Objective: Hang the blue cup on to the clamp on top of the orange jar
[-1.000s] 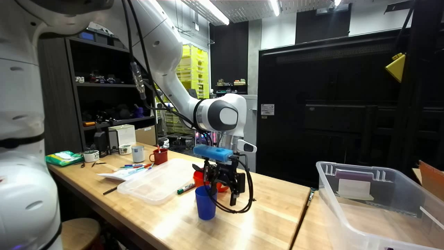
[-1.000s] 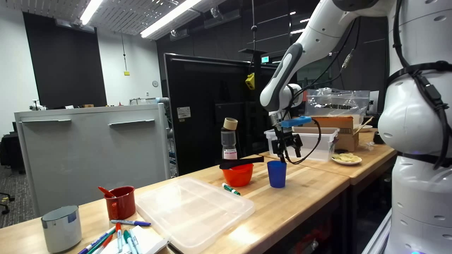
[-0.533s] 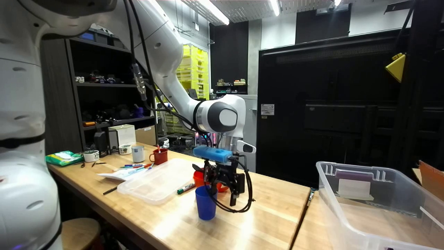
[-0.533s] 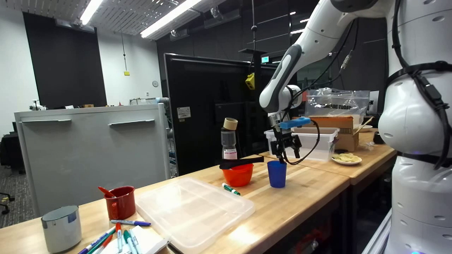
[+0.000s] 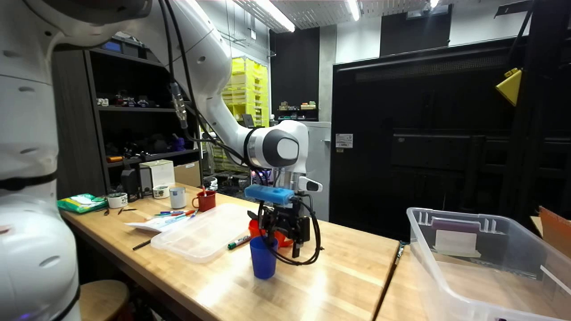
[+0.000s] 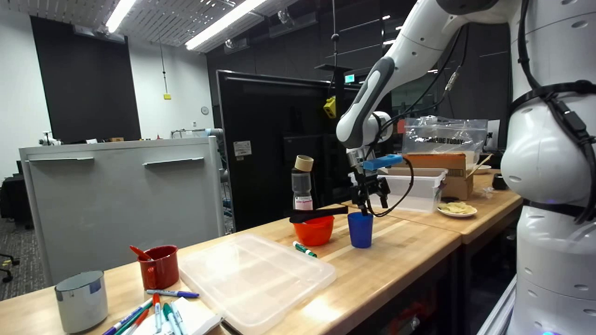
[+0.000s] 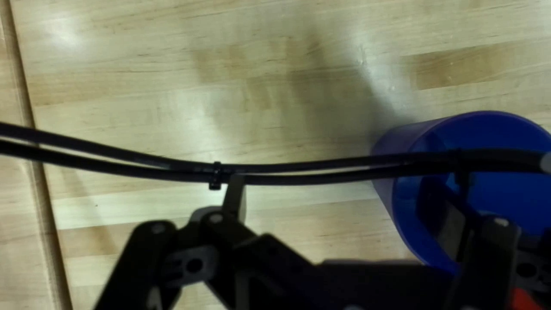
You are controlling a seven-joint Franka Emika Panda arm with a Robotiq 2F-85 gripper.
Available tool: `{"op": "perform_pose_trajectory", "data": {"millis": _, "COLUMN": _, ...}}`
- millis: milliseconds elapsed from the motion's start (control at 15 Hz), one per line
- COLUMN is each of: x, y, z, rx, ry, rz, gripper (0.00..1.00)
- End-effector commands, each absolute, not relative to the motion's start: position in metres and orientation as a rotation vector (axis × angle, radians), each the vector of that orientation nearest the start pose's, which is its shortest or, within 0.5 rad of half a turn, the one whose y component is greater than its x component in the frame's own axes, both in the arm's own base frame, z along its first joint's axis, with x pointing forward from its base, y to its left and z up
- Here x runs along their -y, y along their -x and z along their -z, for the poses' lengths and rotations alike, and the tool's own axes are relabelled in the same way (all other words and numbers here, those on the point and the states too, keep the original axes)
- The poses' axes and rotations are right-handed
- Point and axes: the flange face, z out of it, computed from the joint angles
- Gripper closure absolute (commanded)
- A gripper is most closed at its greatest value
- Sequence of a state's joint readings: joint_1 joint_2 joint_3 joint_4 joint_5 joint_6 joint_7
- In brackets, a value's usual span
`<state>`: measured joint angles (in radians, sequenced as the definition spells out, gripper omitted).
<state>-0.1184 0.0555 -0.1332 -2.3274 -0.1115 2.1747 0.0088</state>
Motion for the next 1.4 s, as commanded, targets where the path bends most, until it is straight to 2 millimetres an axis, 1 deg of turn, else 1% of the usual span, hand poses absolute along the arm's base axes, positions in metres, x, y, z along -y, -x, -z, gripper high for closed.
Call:
{"op": "perform_pose_trajectory", "data": {"millis": 0, "x": 0.127, "y": -0.476, "z": -0.3, "rx": -0.293, "ry": 3.151, "rz": -0.34, "gripper": 0.0}}
{"op": "perform_pose_trajectory", "data": {"millis": 400, "x": 0.138, "y": -0.479, "z": -0.294, "rx": -0.221, "ry": 3.006, "rz": -0.361, "gripper": 0.0}}
{"op": "perform_pose_trajectory", "data": {"millis": 733, "x": 0.145, "y": -0.481, "z": -0.294, "rx": -0.192, "ry": 2.953, "rz": -0.364, "gripper": 0.0}}
{"op": "perform_pose_trajectory", "data": {"millis": 867, "x": 0.147, "y": -0.482, "z": -0.296, "rx": -0.214, "ry": 2.959, "rz": -0.343, "gripper": 0.0}}
{"op": "perform_pose_trajectory", "data": {"millis": 1000, "x": 0.147, "y": -0.482, "z": -0.298, "rx": -0.248, "ry": 3.002, "rz": -0.284, "gripper": 0.0}}
{"op": "perform_pose_trajectory", "data": {"millis": 1333, "x": 0.152, "y": -0.483, "z": -0.3, "rx": -0.309, "ry": 3.035, "rz": -0.151, "gripper": 0.0}}
